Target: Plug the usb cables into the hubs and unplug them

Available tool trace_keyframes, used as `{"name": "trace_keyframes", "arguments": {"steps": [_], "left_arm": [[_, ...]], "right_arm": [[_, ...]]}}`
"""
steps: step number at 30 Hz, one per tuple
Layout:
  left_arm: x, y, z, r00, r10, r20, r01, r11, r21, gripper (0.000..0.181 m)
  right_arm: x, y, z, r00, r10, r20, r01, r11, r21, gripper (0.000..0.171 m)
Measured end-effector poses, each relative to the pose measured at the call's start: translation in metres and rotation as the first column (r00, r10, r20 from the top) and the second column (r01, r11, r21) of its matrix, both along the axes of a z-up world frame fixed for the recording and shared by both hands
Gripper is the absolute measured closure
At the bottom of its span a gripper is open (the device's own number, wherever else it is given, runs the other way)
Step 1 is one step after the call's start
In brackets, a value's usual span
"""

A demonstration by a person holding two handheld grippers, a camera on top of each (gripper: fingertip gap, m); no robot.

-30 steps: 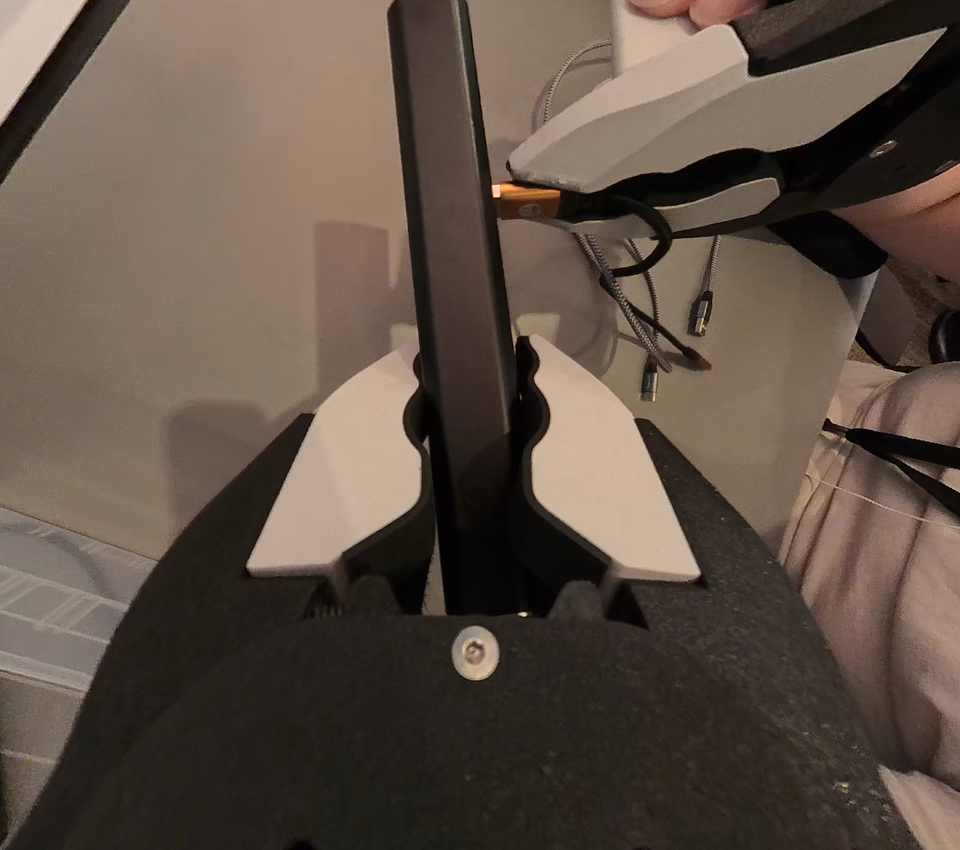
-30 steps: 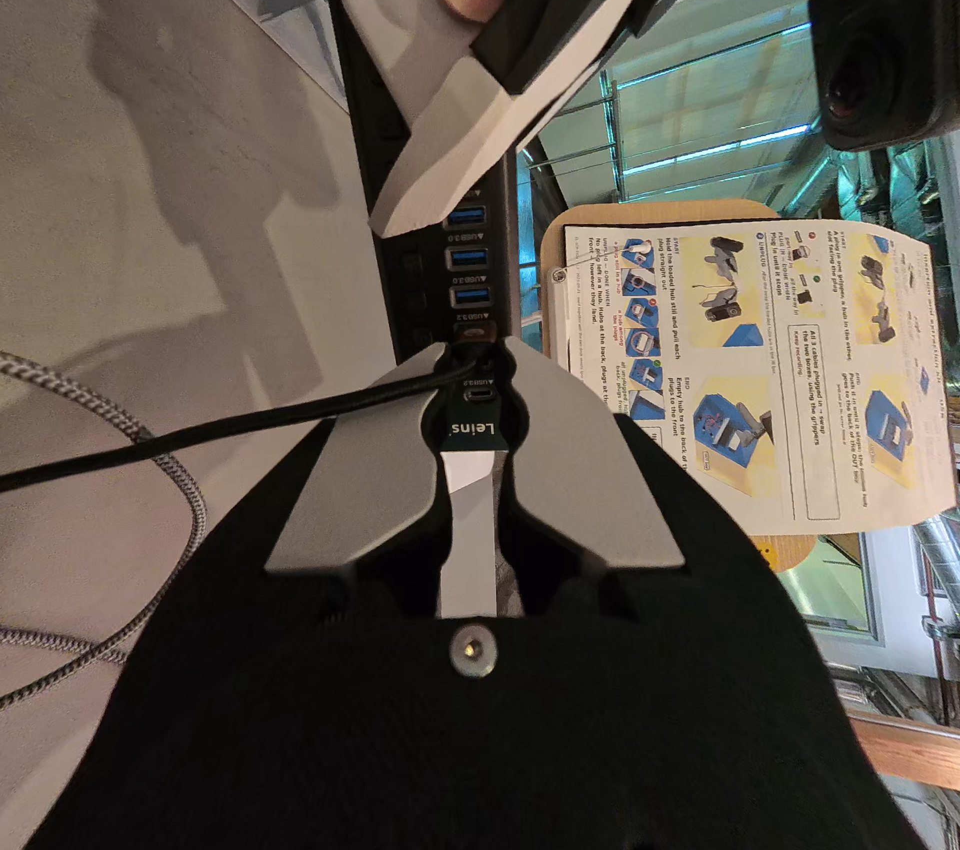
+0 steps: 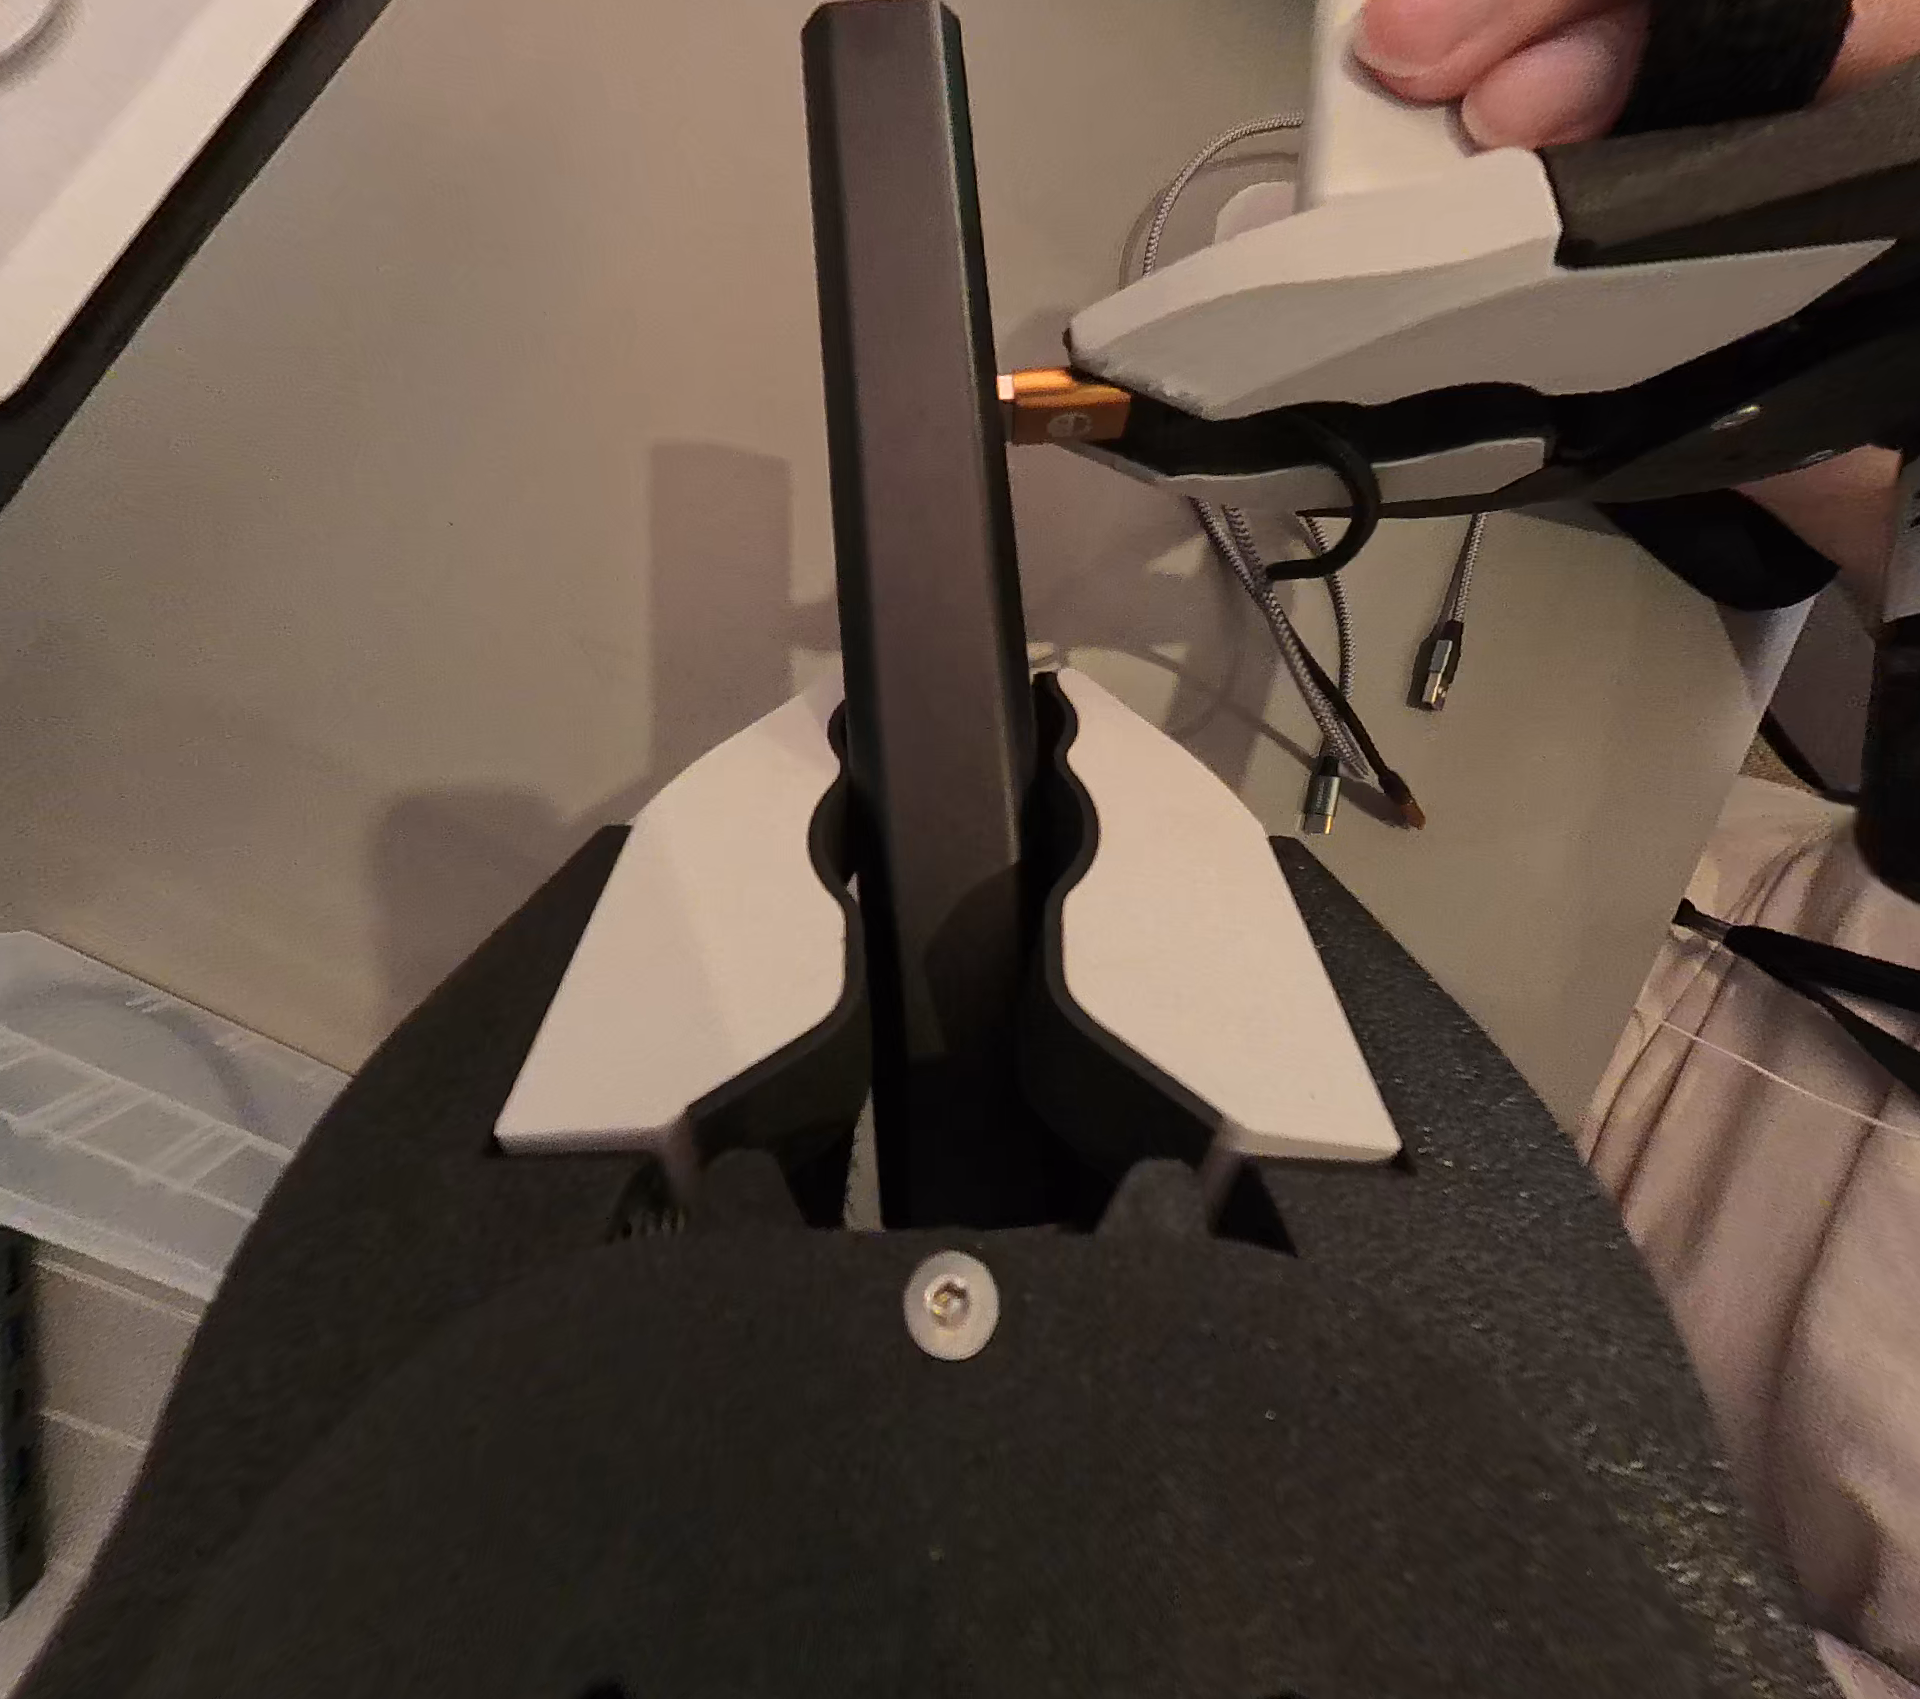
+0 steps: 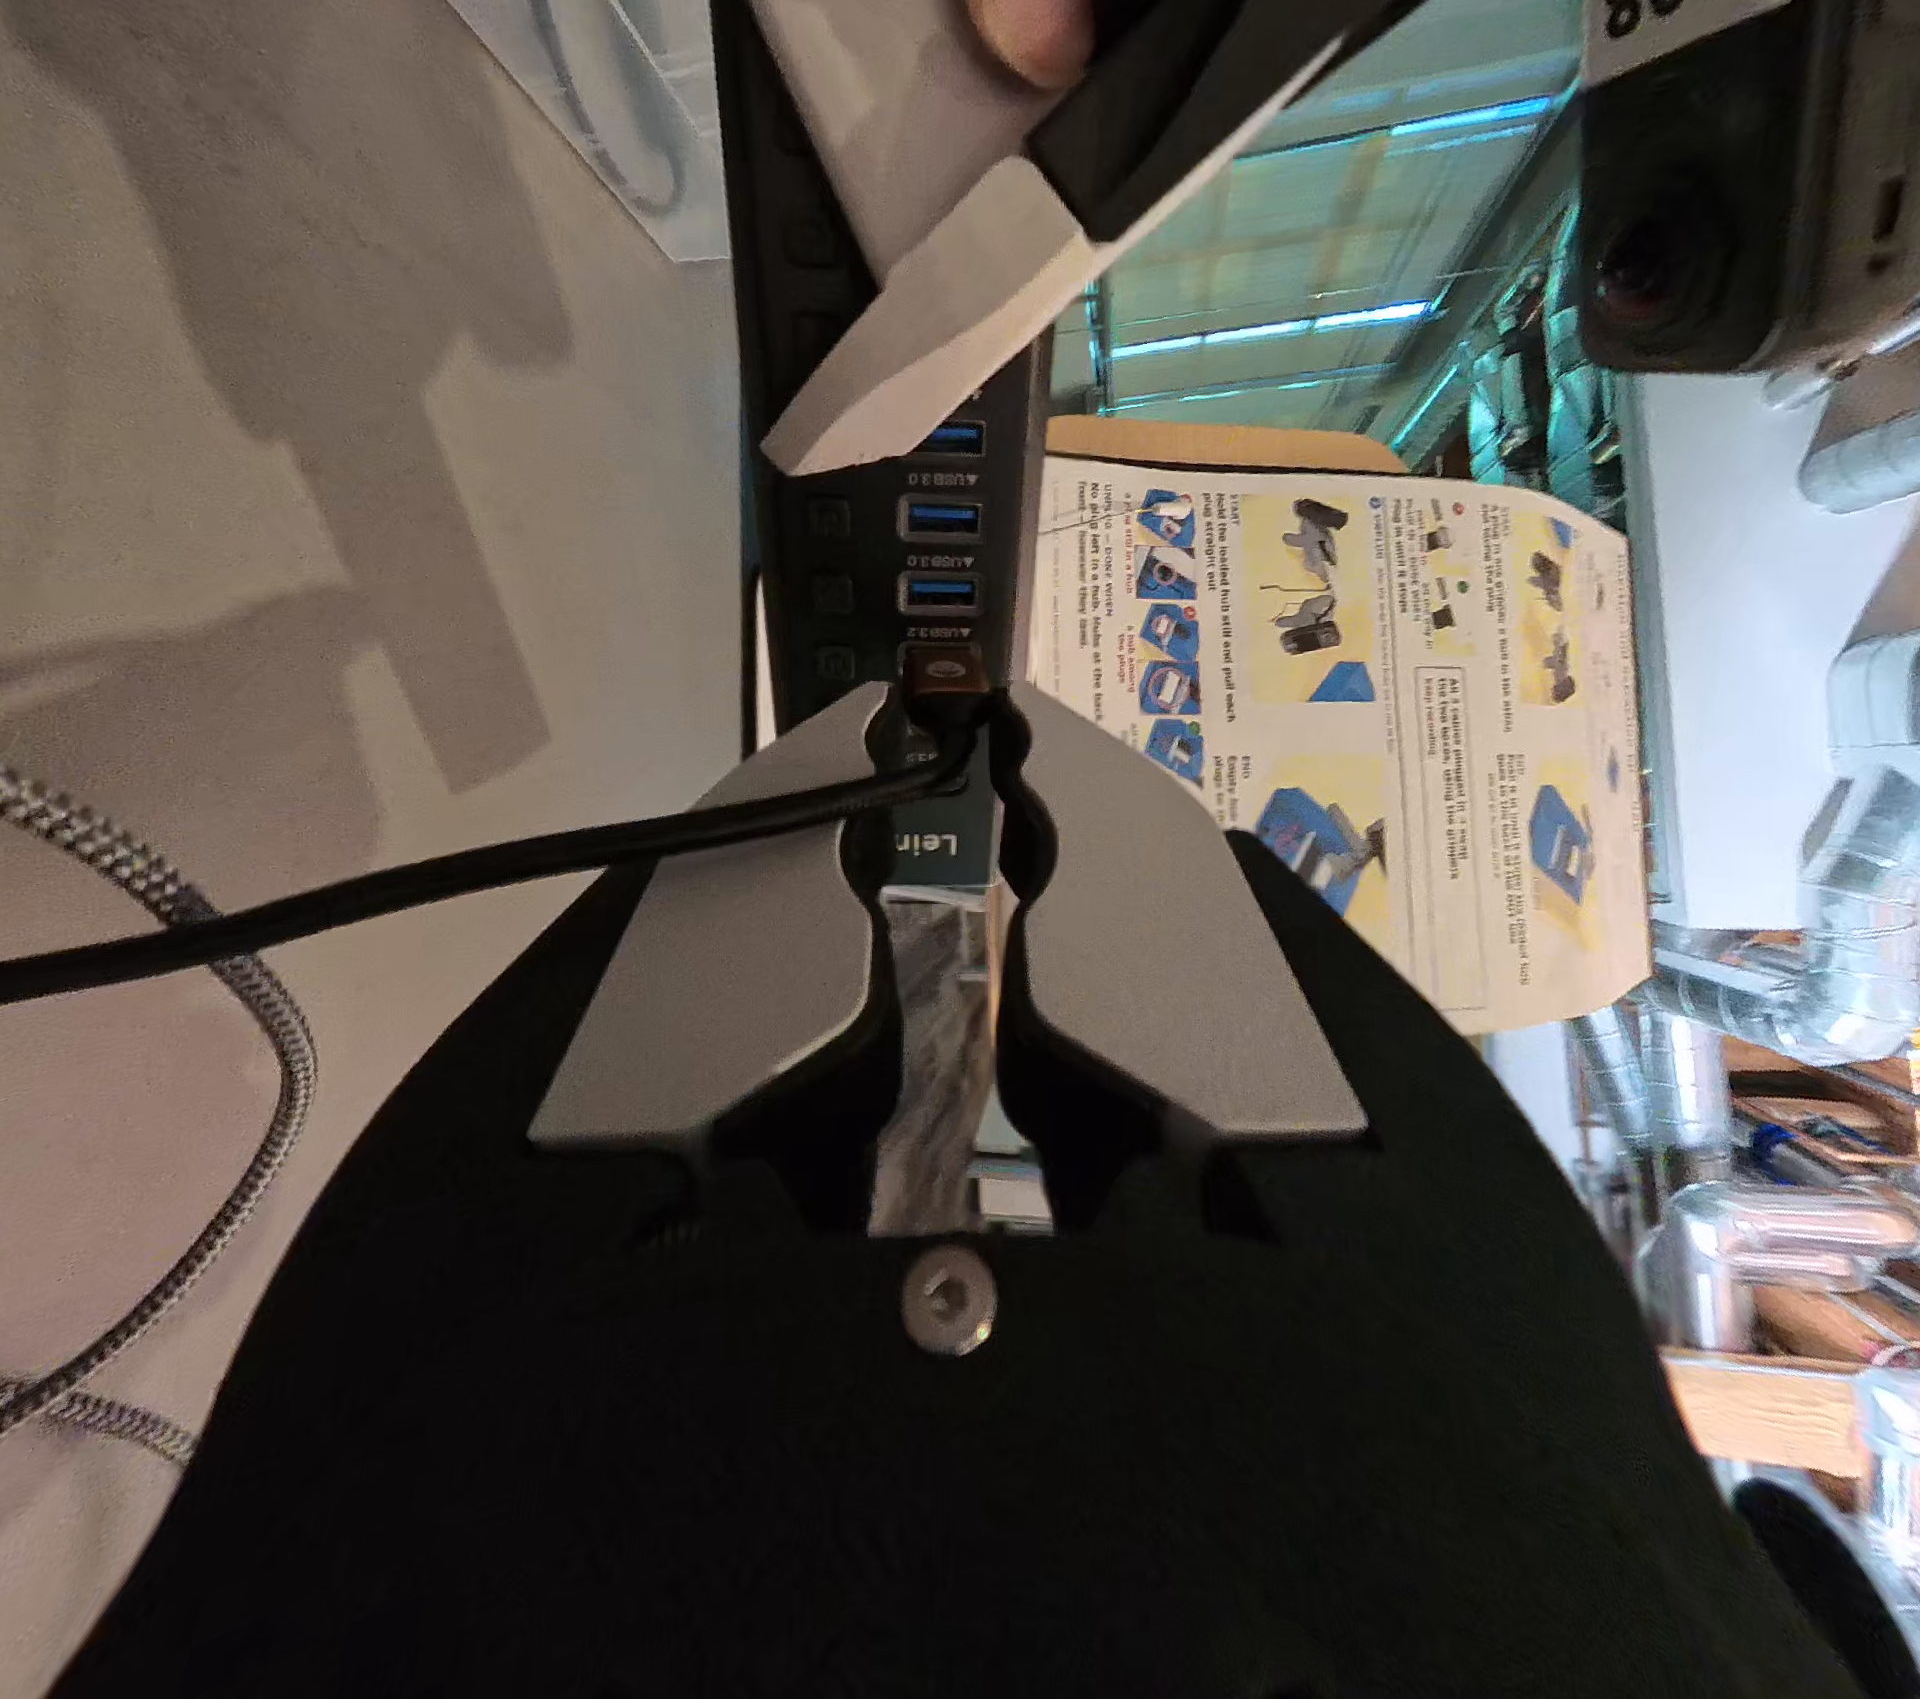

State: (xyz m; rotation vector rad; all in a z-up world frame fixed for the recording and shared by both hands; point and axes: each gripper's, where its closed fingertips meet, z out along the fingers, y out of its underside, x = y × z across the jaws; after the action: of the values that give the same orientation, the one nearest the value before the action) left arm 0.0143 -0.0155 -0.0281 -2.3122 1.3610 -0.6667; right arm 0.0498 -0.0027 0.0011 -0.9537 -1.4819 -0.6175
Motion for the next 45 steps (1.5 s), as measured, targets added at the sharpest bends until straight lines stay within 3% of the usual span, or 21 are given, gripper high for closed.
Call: {"name": "trace_keyframes", "arguments": {"steps": [5,12,15,18,20,23,25,27,29,31,32,34,36,38,45], "left_arm": [[0.004,-0.004,0.007,0.998,-0.044,0.039,0.043,0.999,0.025,0.151],[0.002,0.005,-0.013,0.999,-0.018,-0.046,0.019,1.0,0.024,0.15],[0.011,0.004,0.001,0.991,-0.048,0.128,0.054,0.998,-0.043,0.152],[0.024,0.008,0.03,0.951,-0.058,0.305,0.056,0.998,0.014,0.151],[0.029,0.009,0.046,0.924,-0.104,0.369,0.072,0.992,0.1,0.151],[0.036,0.011,0.064,0.888,-0.142,0.438,0.054,0.977,0.208,0.151],[0.041,0.017,0.073,0.865,-0.146,0.479,0.006,0.96,0.281,0.151],[0.048,0.018,0.079,0.836,-0.176,0.519,-0.005,0.945,0.328,0.151],[0.057,0.018,0.084,0.805,-0.22,0.552,-0.027,0.914,0.404,0.151],[0.066,0.017,0.084,0.795,-0.245,0.555,-0.041,0.891,0.452,0.151],[0.071,0.016,0.08,0.797,-0.256,0.547,-0.034,0.885,0.464,0.151],[0.079,0.013,0.068,0.8,-0.289,0.525,0.008,0.881,0.473,0.15],[0.083,0.013,0.06,0.779,-0.285,0.558,0.018,0.901,0.434,0.151],[0.085,0.015,0.048,0.774,-0.27,0.573,0.048,0.927,0.372,0.151],[0.102,0.017,-0.015,0.86,-0.25,0.446,0.134,0.952,0.276,0.149]], "right_arm": [[0.003,-0.004,0.008,0.999,0.004,-0.041,-0.006,0.998,-0.055,0.155],[0.004,0.008,-0.016,1.0,-0.01,-0.012,0.008,0.993,-0.118,0.155],[0.009,0.008,0.003,0.993,0.053,-0.102,-0.056,0.998,-0.034,0.153],[0.028,0.013,0.03,0.945,0.039,-0.324,-0.071,0.994,-0.087,0.143],[0.037,0.012,0.044,0.859,0.047,-0.51,-0.172,0.965,-0.2,0.143],[0.053,0.012,0.069,0.628,-0.005,-0.778,-0.381,0.87,-0.312,0.142],[0.065,0.016,0.082,0.417,-0.141,-0.898,-0.553,0.745,-0.374,0.134],[0.073,0.022,0.088,0.224,-0.351,-0.909,-0.732,0.555,-0.395,0.126],[0.072,0.023,0.087,0.163,-0.52,-0.838,-0.869,0.326,-0.371,0.117],[0.069,0.019,0.088,0.15,-0.583,-0.798,-0.933,0.183,-0.309,0.109],[0.07,0.017,0.092,0.128,-0.58,-0.805,-0.948,0.166,-0.271,0.105],[0.074,0.02,0.094,0.081,-0.568,-0.819,-0.946,0.216,-0.243,0.132],[0.076,0.023,0.089,0.095,-0.511,-0.854,-0.921,0.28,-0.27,0.136],[0.076,0.024,0.081,0.149,-0.498,-0.854,-0.904,0.281,-0.321,0.137],[0.061,0.029,0.043,0.372,-0.446,-0.814,-0.785,0.318,-0.532,0.137]]}}
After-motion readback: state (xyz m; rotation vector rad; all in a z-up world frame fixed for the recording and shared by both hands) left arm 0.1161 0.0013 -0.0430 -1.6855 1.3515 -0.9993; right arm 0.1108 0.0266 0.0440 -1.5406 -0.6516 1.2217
